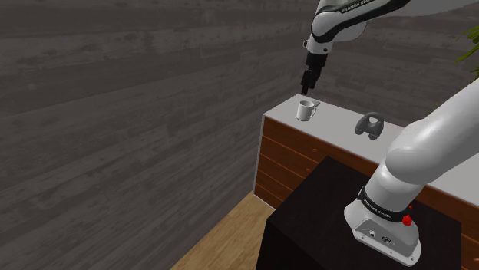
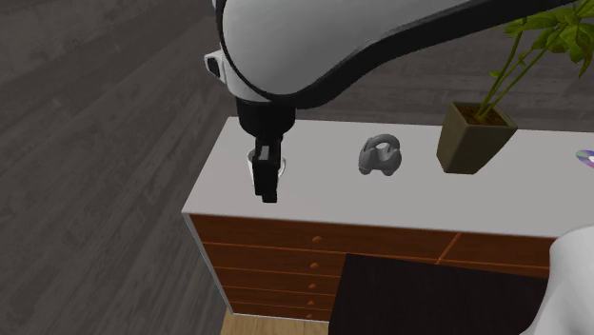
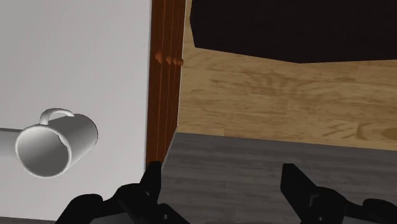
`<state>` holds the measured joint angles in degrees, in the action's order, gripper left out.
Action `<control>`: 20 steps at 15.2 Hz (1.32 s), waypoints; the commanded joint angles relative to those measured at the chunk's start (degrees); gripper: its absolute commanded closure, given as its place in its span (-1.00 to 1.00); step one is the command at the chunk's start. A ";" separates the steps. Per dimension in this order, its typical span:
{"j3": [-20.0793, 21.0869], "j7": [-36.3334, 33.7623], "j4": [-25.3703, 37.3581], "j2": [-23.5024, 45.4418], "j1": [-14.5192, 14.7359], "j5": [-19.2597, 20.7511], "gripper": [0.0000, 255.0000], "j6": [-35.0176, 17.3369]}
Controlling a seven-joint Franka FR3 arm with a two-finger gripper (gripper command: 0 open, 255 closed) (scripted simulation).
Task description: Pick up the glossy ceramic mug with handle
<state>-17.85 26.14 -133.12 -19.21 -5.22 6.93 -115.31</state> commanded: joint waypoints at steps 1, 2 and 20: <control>-1.77 2.35 0.65 3.77 -0.43 -0.04 -1.00 -3.04; -2.52 3.46 1.43 5.73 -0.58 -0.29 -1.00 -4.14; -6.58 24.22 27.62 45.03 -9.99 -14.01 -1.00 -14.03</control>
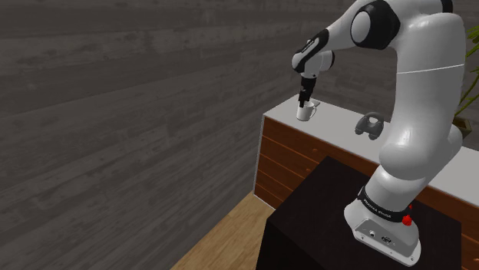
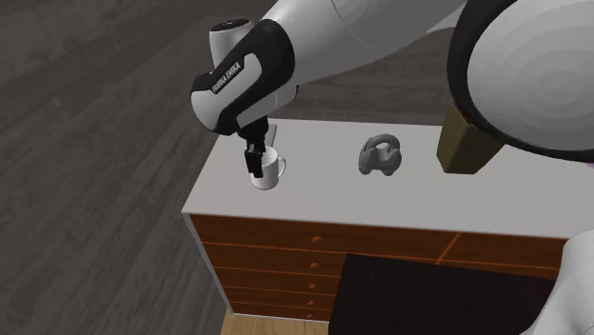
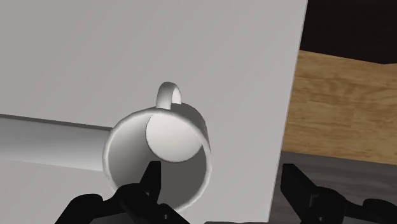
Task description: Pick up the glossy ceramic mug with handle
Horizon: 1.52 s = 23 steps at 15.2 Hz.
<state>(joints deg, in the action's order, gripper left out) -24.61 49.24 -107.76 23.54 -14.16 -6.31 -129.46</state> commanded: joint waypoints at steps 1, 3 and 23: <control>0.24 1.14 2.33 2.33 -1.13 -0.76 -1.00 0.12; 0.51 1.32 2.00 3.24 -1.33 -1.19 -1.00 -1.07; 0.88 1.58 1.65 4.46 -1.61 -1.75 1.00 -2.57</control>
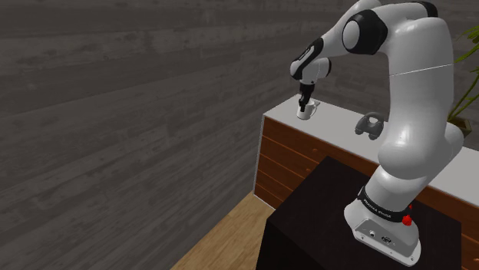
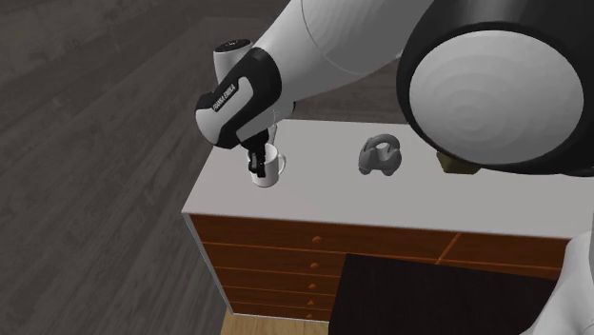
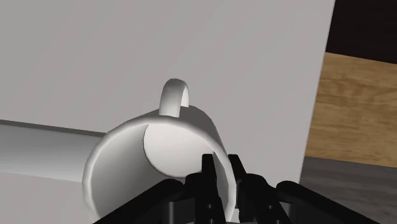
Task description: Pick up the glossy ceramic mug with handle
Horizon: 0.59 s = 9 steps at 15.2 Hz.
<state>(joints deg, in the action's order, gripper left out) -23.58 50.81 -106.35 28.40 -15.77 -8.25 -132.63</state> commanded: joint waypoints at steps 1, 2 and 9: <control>-0.30 -0.09 0.37 -0.88 0.12 0.40 1.00 1.18; -0.44 -0.19 0.50 -1.35 0.23 0.62 1.00 1.77; -1.32 -0.83 1.83 -4.42 0.88 2.08 1.00 5.98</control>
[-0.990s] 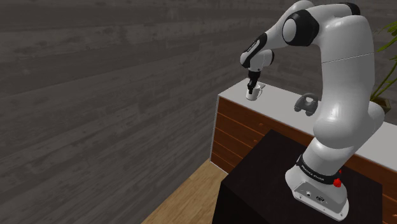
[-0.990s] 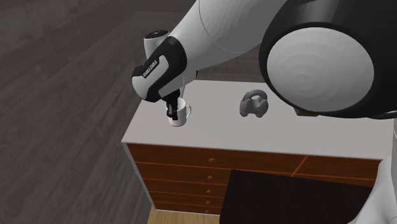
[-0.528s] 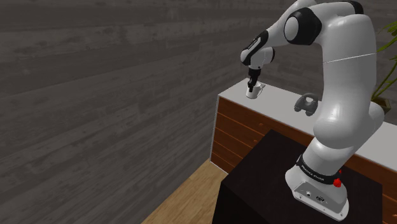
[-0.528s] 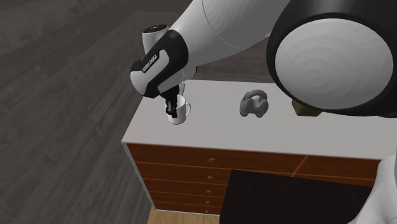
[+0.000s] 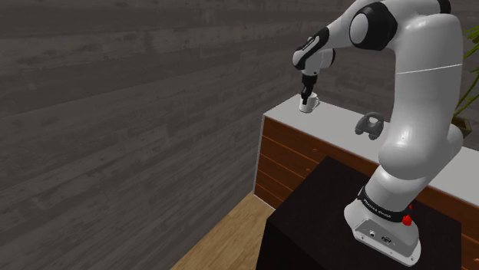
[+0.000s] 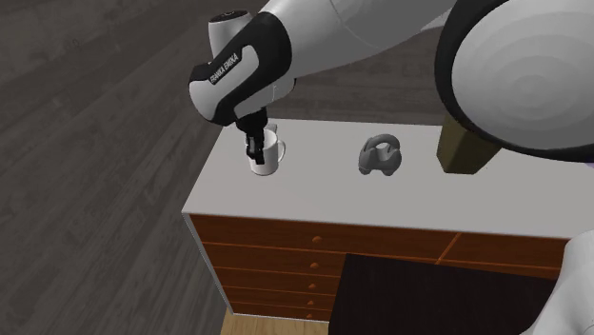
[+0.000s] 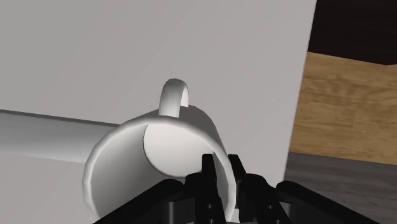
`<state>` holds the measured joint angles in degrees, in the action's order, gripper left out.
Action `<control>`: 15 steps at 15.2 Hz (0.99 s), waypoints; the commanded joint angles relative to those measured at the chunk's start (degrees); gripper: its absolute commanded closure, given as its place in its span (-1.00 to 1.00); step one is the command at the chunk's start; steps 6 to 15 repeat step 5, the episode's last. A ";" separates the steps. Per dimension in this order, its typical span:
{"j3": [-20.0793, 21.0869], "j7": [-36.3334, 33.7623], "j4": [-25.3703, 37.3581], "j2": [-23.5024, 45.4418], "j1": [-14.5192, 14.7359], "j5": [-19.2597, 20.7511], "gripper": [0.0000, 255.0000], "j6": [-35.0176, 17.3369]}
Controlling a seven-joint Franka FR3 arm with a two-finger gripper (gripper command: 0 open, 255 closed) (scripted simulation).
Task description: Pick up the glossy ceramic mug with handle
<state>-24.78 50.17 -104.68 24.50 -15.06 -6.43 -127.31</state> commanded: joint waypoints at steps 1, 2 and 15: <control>-0.23 -0.28 0.40 -0.93 0.26 0.46 1.00 1.28; -0.34 -0.36 0.66 -1.32 0.33 0.65 1.00 1.90; -0.45 -0.46 0.96 -1.77 0.42 0.87 1.00 2.62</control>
